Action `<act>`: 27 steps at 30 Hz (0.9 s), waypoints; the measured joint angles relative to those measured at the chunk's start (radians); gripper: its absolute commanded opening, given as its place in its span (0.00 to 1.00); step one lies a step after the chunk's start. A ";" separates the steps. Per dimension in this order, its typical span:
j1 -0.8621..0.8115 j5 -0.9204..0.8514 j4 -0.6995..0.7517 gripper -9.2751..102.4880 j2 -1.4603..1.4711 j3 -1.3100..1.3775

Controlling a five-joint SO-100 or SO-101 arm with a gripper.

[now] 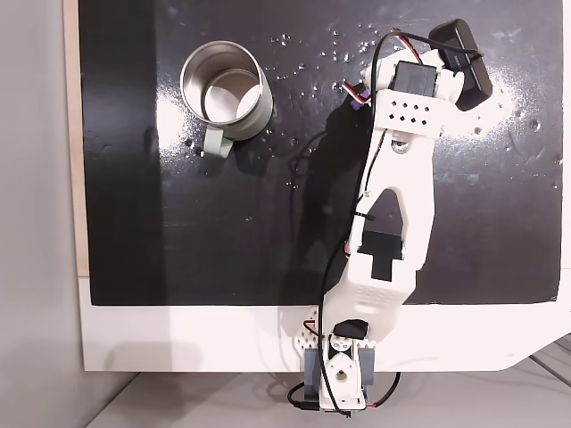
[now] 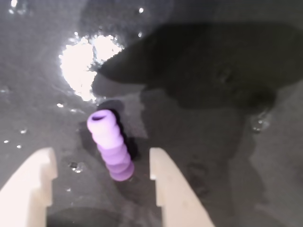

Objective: Grasp a pengrip and put it in the cup.

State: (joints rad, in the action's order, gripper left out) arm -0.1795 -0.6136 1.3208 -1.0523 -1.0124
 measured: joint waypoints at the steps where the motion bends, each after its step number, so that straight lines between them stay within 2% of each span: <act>1: 0.005 0.005 0.008 0.26 0.015 0.011; 9: 0.052 0.021 0.018 0.23 0.094 0.075; 15: 0.055 0.026 0.031 0.09 0.129 0.094; 23: 0.055 0.029 0.031 0.08 0.130 0.095; 27: 0.054 0.046 0.087 0.08 0.132 0.170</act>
State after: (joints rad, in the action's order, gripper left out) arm -0.1258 -0.5676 1.4082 -0.9204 -0.8422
